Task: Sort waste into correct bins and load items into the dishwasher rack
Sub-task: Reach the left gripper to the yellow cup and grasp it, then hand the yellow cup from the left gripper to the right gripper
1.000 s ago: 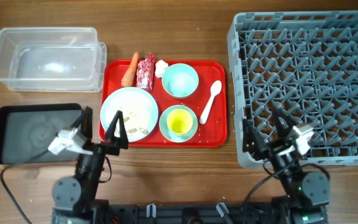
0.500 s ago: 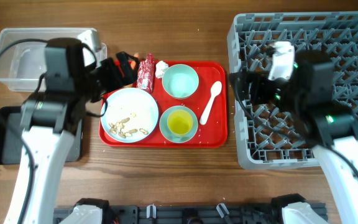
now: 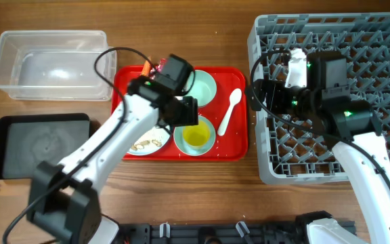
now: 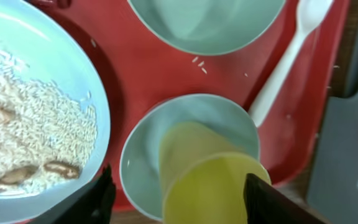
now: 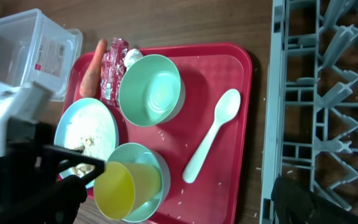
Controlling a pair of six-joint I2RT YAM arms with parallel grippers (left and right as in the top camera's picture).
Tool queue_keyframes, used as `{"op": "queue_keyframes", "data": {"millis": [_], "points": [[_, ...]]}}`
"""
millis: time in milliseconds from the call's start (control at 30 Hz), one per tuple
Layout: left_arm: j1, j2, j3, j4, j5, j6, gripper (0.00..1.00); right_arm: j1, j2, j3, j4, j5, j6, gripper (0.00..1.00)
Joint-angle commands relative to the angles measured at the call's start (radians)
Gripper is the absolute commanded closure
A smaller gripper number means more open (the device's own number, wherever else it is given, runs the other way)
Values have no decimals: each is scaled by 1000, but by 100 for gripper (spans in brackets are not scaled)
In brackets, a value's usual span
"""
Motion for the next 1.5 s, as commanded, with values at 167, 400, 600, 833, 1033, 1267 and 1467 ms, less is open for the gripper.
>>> {"op": "queue_keyframes", "data": {"millis": [167,400,600,833,1033,1267,1467], "points": [[-47,149,8,39,-80,-23,87,0,1,21,-21,12,23,0],[-18,51,105,-101,-76,-22,96,0,1,21,-44,13,21,0],[140,-129,165,-158,102,14,96,0,1,21,-37,-13,19,0],[400,-148,164,-85,982,148,96,10,1,21,230,-691,-210,11],[405,-148,164,-65,1205,148,96,81,1,21,405,-775,-184,8],[397,-148,164,-65,1231,147,96,186,1,21,516,-714,-154,15],[374,-148,164,-60,1229,148,65,187,-2,21,579,-735,-126,46]]}}
